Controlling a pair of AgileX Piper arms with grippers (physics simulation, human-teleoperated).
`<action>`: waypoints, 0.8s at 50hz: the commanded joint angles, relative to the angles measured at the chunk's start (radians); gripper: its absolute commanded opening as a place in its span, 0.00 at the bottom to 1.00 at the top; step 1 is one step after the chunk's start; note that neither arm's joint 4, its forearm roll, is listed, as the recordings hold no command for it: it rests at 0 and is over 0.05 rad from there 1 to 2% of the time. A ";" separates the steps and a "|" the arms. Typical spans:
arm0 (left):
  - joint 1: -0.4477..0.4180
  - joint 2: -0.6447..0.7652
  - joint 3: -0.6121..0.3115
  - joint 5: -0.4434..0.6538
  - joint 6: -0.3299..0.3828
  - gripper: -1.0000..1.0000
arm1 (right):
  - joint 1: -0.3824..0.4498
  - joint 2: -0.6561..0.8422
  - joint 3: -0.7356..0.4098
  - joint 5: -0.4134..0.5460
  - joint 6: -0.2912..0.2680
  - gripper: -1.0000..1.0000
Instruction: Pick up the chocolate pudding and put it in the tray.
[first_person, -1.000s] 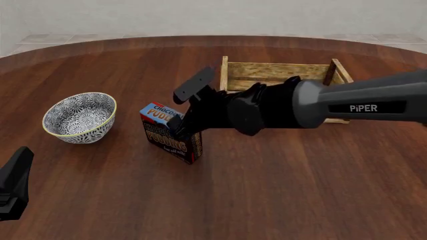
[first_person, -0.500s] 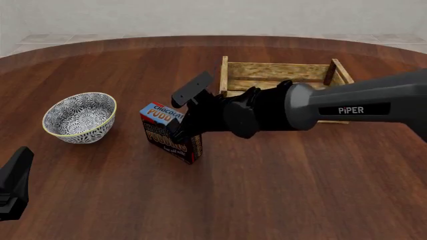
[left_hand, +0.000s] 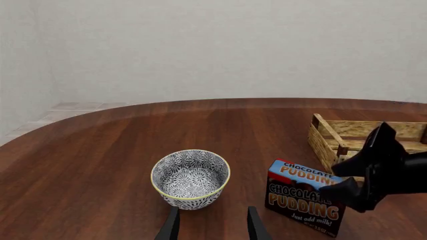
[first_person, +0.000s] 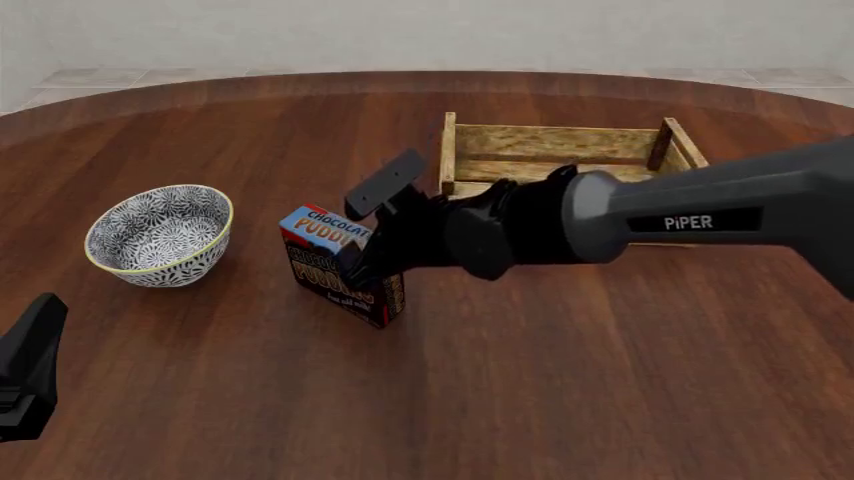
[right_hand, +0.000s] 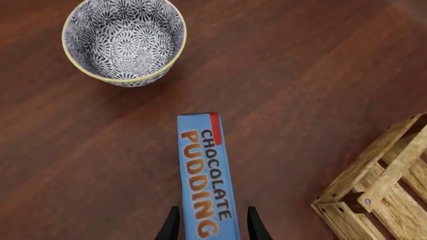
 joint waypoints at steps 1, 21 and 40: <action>0.000 0.000 0.000 0.000 0.000 1.00 | 0.002 0.015 -0.003 -0.001 0.000 1.00; 0.000 0.000 0.000 0.000 0.000 1.00 | 0.005 0.032 -0.002 -0.004 0.001 1.00; 0.000 0.000 0.000 0.000 0.000 1.00 | -0.042 -0.007 0.008 -0.016 -0.026 0.00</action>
